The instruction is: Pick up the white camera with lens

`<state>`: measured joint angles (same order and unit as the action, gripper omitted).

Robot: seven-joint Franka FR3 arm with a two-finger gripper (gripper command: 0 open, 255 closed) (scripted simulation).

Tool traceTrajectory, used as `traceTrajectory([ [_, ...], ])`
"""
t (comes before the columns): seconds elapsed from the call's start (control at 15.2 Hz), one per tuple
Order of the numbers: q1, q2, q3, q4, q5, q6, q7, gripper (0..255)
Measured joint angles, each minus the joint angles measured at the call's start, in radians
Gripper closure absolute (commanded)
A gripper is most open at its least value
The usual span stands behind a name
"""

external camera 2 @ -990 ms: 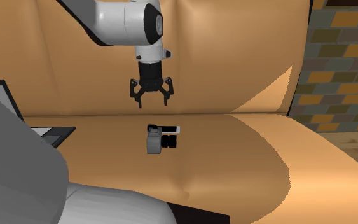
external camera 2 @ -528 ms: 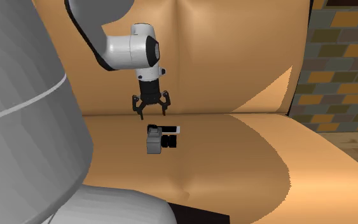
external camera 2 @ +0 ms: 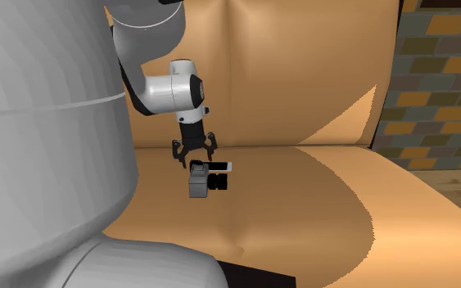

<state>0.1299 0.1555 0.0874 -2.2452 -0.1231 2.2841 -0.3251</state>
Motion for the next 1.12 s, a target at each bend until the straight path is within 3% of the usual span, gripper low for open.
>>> traceTrajectory([
  [0.26,0.001,0.038,-0.003,-0.010,-0.010,0.047,0.008,0],
  [0.33,0.001,0.042,-0.003,-0.011,-0.011,0.052,0.009,255],
  [1.12,0.001,0.036,-0.002,-0.006,-0.009,0.041,0.007,255],
])
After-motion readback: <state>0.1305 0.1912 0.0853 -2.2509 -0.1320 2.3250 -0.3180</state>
